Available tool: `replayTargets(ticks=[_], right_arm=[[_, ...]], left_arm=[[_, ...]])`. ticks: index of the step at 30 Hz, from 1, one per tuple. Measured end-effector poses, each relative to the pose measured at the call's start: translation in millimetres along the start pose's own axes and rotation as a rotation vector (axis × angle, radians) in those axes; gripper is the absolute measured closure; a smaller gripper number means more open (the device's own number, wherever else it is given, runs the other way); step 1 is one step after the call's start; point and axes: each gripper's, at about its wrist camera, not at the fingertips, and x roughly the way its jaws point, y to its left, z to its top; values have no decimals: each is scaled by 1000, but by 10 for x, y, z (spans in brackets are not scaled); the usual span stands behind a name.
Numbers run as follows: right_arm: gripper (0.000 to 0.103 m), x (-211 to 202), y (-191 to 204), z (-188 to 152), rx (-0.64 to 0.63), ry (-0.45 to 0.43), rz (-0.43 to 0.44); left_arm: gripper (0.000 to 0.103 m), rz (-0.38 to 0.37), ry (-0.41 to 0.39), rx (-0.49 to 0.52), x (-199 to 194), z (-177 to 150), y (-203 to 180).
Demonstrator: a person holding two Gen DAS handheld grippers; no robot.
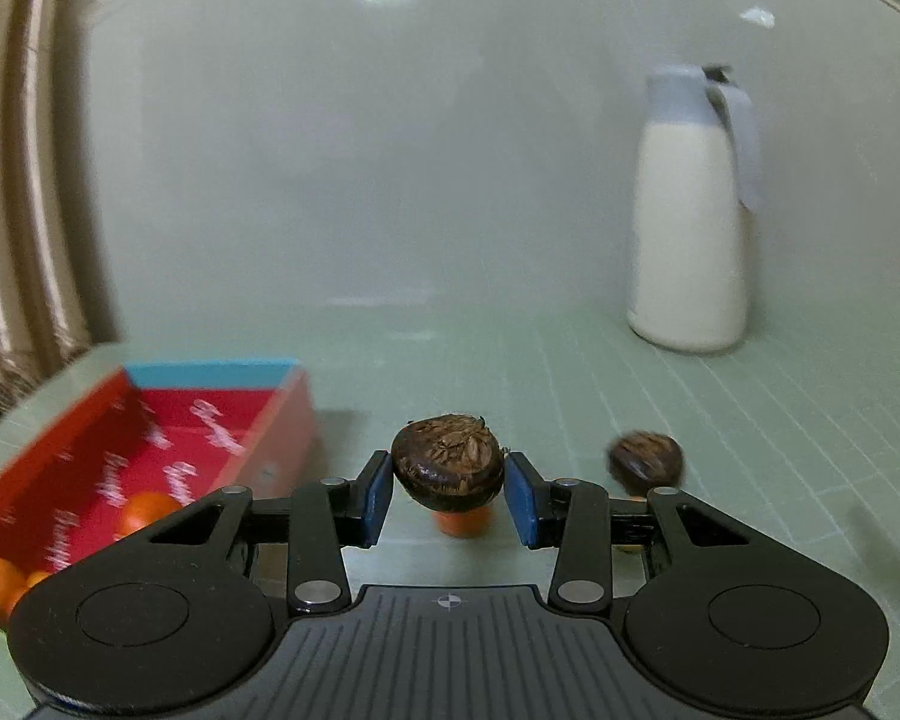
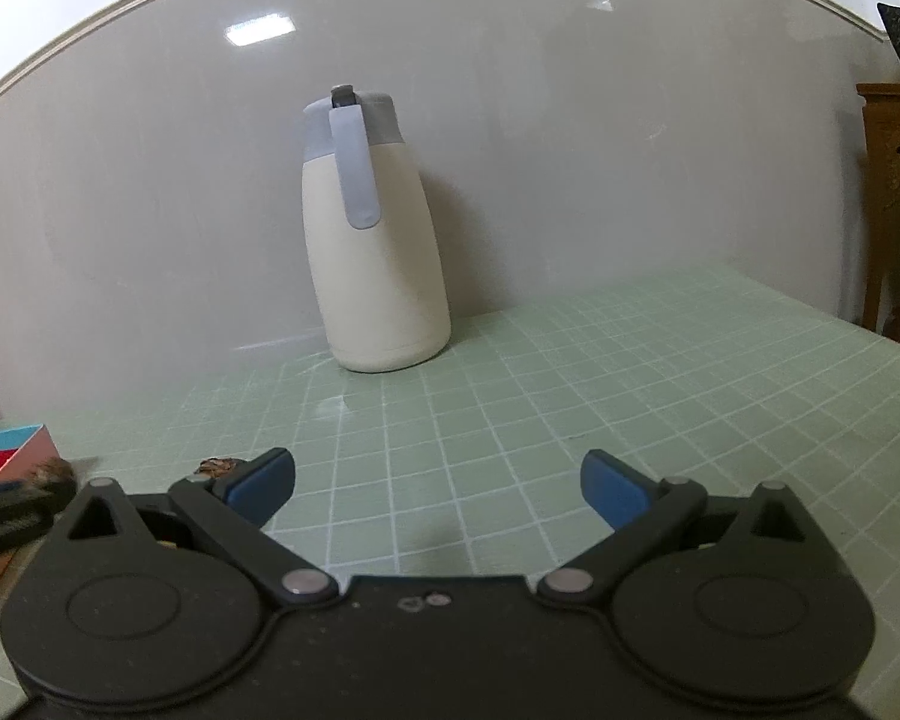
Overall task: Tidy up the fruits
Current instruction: 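Carry the dark nut with the left gripper into the box and release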
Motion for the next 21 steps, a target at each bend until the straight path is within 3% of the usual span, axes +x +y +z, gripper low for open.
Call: replayTargets(ticks=[10,21], right_arm=[[1,49,384,-68,-63,8,61],[1,109,901,-154,-115,34,158]], left_arm=[[62,162,-30,-41,-137,-3,627],[62,289,66,-119,-14,-139,1375]])
